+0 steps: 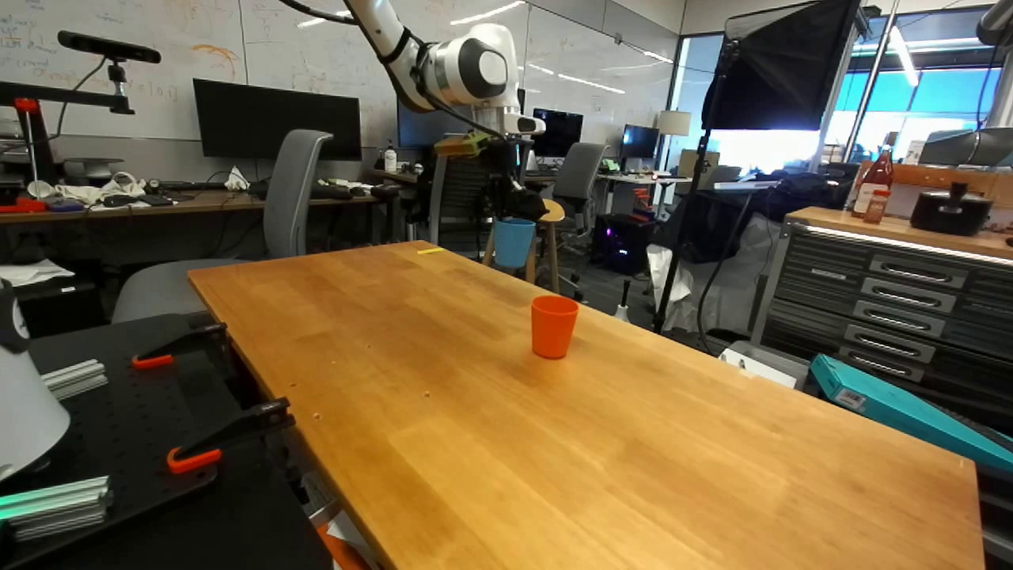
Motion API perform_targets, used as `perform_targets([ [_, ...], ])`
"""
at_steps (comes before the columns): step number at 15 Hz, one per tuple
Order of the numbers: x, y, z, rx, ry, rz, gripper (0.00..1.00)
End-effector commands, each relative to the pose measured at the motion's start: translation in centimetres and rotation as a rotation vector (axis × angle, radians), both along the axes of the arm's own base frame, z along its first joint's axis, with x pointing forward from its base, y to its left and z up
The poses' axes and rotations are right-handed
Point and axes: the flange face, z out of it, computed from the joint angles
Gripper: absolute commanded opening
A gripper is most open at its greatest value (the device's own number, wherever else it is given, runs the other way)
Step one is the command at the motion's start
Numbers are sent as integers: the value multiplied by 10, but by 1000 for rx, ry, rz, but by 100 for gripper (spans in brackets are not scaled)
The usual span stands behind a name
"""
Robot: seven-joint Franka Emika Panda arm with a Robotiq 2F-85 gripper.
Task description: Put the blue cup inside the orange cup
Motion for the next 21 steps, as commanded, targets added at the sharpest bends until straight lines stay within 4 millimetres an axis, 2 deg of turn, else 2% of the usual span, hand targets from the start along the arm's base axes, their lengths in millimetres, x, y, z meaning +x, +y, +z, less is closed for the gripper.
perform_targets([
  [1, 18, -45, 19, -56, 8, -73, 1],
  [4, 17, -83, 17, -105, 56, -136, 1],
  [5, 6, -93, 12, -116, 73, -154, 1],
  [8, -6, -114, 3, -144, 122, -185, 1],
  [12, -17, -122, -11, -148, 154, -197, 1],
  [15, -18, -125, -19, -151, 137, -191, 1],
  [21, -9, -124, -14, -131, 88, -202, 1],
])
